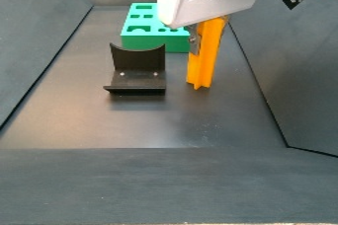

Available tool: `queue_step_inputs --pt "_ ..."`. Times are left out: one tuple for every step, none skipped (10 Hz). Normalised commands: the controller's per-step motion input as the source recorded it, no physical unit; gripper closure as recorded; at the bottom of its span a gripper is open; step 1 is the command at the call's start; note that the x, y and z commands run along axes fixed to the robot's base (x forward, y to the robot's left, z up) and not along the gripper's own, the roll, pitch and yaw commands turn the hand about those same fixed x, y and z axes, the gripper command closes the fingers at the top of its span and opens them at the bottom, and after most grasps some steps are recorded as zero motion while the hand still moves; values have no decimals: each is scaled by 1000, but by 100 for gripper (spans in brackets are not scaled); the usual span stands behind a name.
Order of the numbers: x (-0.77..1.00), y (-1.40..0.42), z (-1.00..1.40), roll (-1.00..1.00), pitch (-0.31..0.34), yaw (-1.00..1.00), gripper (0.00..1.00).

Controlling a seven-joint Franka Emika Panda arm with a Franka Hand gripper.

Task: Pick up the star object. Move up. Move to above the board. Insert the star object.
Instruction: Pick up the star object, then move up.

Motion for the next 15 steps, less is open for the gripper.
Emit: queue_step_inputs --pt "0 -51 0 20 0 0 100" --pt "0 0 0 0 0 0 100" --pt "0 0 0 0 0 0 100" --pt "0 0 0 0 0 0 100" --pt "0 0 0 0 0 0 100" --pt "0 0 0 0 0 0 100" --pt "0 0 0 0 0 0 100" --pt "0 0 0 0 0 0 100" --pt "0 0 0 0 0 0 100" --pt "0 0 0 0 0 0 100" --pt "0 0 0 0 0 0 100" --pt "0 0 0 0 0 0 100" --pt "0 0 833 0 0 0 100" --pt "17 -20 778 7 9 -34 100" --pt "9 -9 660 17 23 -33 100"
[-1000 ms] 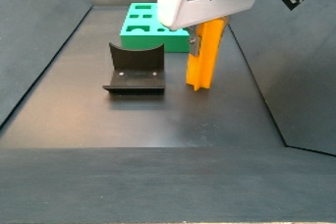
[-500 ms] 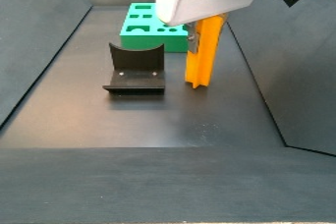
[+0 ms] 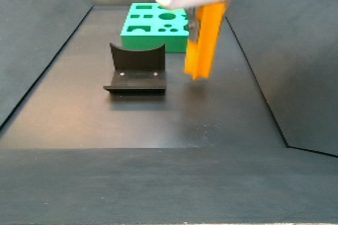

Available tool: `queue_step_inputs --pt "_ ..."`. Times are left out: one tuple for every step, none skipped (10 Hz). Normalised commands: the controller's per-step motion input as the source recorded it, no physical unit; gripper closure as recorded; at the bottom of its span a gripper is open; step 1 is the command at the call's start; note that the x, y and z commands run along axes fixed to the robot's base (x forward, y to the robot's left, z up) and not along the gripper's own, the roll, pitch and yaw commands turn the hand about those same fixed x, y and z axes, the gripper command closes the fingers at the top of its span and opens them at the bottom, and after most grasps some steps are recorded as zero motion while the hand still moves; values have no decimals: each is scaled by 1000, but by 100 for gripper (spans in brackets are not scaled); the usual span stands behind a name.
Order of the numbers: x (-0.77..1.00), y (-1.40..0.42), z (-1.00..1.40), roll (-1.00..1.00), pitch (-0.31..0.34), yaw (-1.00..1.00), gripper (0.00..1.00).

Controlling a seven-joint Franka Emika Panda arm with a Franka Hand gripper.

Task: Pick up the star object. Move up. Move to above the board. Insert the star object.
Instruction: Move up, then move to above the board.

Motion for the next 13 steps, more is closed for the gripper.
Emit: queue_step_inputs --pt "2 2 515 30 35 -30 100" --pt "-1 9 306 46 50 -24 100" --pt "155 251 1000 165 68 674 100" --pt "165 262 1000 171 83 655 100" --pt "150 219 1000 173 117 448 100" --pt "142 203 1000 172 114 351 100" --pt "113 169 1000 119 93 181 100" --pt "106 160 1000 98 84 139 100" --pt "87 130 1000 88 83 93 100" --pt "75 106 1000 94 86 73 100" --pt "55 71 854 98 92 60 100" --pt "35 43 700 99 97 54 100" --pt "17 21 497 99 92 53 100"
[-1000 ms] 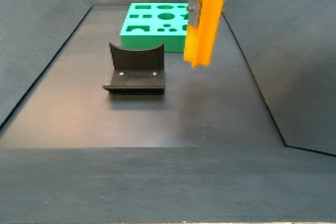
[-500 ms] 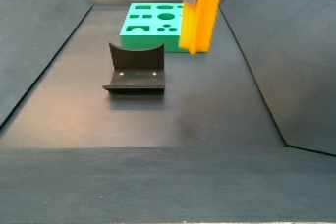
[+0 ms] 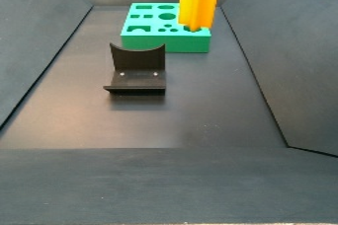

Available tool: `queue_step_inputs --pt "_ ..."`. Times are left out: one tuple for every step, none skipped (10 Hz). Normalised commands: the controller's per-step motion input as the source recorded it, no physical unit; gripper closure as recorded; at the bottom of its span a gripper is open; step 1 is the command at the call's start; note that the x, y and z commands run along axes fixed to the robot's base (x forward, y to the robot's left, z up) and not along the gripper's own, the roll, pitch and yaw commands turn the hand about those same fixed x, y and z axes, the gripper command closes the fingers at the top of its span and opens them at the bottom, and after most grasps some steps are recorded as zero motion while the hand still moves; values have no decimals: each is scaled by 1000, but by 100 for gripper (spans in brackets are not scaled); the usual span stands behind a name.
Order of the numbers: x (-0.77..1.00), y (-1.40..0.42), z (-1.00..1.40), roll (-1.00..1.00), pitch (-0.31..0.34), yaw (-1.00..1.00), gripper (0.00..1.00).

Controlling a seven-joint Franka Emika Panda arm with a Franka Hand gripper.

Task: Pick up the star object. Move up. Move to above the board. Insert the star object.
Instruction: Move to above the board.

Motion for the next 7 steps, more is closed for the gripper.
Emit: queue_step_inputs --pt "11 9 342 97 92 54 100" --pt "12 2 191 94 92 55 100" --pt "-18 -1000 123 7 134 -1000 100" --pt "-19 -1000 119 8 133 -1000 100" --pt "-23 -1000 126 8 132 -1000 100" --pt "-22 -1000 127 -4 133 -1000 100" --pt "-20 -1000 127 -3 139 -1000 100"
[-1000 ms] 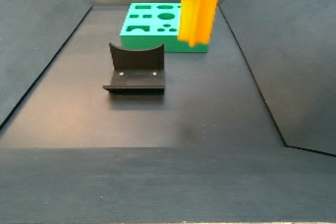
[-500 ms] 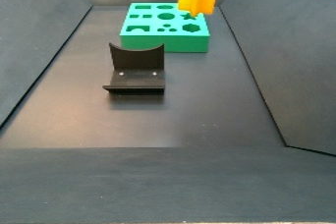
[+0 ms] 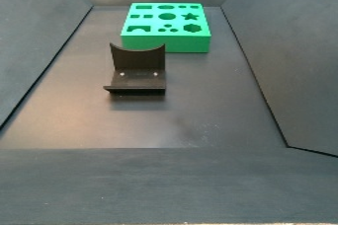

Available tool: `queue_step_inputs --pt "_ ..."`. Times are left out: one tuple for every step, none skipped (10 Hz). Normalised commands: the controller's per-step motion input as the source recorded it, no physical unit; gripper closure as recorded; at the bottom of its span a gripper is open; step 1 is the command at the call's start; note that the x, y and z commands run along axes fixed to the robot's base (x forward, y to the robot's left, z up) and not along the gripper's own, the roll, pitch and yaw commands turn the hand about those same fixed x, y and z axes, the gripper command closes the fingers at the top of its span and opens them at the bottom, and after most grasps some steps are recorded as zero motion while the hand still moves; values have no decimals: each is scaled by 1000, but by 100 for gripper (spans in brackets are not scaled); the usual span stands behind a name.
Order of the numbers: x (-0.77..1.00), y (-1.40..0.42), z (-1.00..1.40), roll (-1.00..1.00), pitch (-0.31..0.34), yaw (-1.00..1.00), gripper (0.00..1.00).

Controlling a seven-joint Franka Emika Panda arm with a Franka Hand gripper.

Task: Pick up the star object. Move up. Move to above the board. Insert the star object.
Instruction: Move to above the board, then insert the star object.

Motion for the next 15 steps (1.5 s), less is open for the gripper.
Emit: queue_step_inputs --pt "-17 -1000 137 -1 161 -1000 100" --pt "-15 -1000 141 -7 173 -1000 100" --pt "-11 -1000 146 -14 197 -1000 100" --pt "-1 -1000 149 -27 241 -1000 100" --pt "13 -1000 151 -27 268 -872 100" --pt "34 -1000 155 -39 252 -611 100" --pt "62 -1000 159 -31 221 -319 100" --pt "80 -877 146 -28 192 -162 100" --pt "70 -505 90 -17 158 -34 100" --pt "58 -309 62 -14 130 -38 100" --pt "48 -219 51 -13 119 -22 100" --pt "0 0 0 0 0 11 100" --pt "0 -20 0 0 0 0 100" --pt "0 -131 -26 0 -6 40 100" --pt "0 -89 -223 0 -40 306 100"
